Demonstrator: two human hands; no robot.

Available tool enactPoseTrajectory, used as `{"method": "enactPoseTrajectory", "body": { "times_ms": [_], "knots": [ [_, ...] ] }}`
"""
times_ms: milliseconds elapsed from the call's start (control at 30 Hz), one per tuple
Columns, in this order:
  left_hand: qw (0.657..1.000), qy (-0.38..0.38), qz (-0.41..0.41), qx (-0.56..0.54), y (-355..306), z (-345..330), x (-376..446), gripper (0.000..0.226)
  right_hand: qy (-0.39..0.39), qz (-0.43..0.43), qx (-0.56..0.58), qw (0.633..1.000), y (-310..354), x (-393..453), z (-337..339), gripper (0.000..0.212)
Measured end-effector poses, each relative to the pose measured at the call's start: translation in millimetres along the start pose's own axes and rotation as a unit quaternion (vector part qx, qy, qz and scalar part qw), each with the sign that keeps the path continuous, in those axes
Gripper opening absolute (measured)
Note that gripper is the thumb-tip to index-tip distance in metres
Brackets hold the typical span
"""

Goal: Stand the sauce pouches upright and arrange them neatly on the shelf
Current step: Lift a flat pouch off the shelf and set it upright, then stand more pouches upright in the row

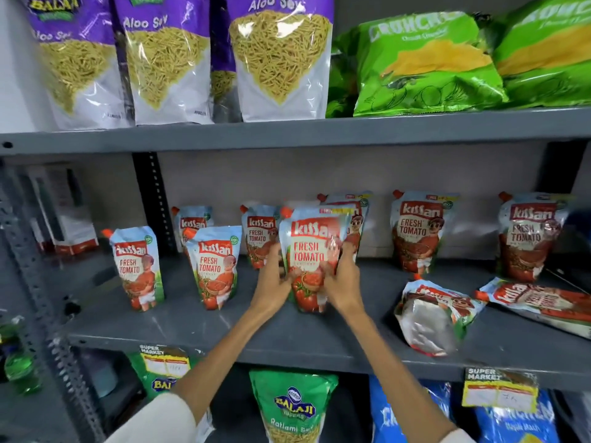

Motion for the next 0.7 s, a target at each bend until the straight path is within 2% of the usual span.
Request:
{"method": "enactPoseTrajectory", "body": {
  "times_ms": [100, 200, 300, 367, 433, 500, 600, 700],
  "knots": [
    [0.999, 0.037, 0.001, 0.024, 27, -3, -6, 0.047, 0.000, 0.010, -0.005, 1.000, -16, -15, -6, 0.019],
    [0.999, 0.046, 0.013, 0.006, 33, -3, -6, 0.049, -0.008, 0.007, -0.015, 1.000, -19, -12, -5, 0.021],
    [1.000, -0.029, 0.002, 0.001, 30, 6, -17, 0.060, 0.003, -0.028, -0.021, 0.999, -24, -13, 0, 0.032],
    [0.991, -0.109, -0.070, 0.028, 13, 15, -28, 0.058, -0.046, -0.023, -0.031, 0.998, -15, -12, 26, 0.027],
    [0.977, -0.150, -0.144, 0.048, -11, 15, -36, 0.043, -0.115, 0.027, -0.050, 0.992, 8, -8, 63, 0.015],
    [0.975, -0.135, -0.171, 0.031, -35, -4, -39, 0.030, -0.157, 0.061, -0.073, 0.983, 27, -5, 107, 0.001],
    [0.981, -0.065, -0.180, -0.012, -65, -46, -35, 0.015, -0.136, 0.004, -0.201, 0.970, 18, 10, 165, 0.033],
    [0.986, 0.048, -0.152, 0.048, -77, -106, -27, 0.009, -0.085, -0.120, -0.293, 0.945, -22, 14, 220, 0.052]
  ]
}}
Point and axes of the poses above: each hand's wrist, its own x-axis towards the middle knuckle, its own z-axis out of the back of the hand, y = z × x, the point moved 9 cm from there along x, towards the middle knuckle, and after that the axes turned 9 degrees about -y, right-handed, at the moved point
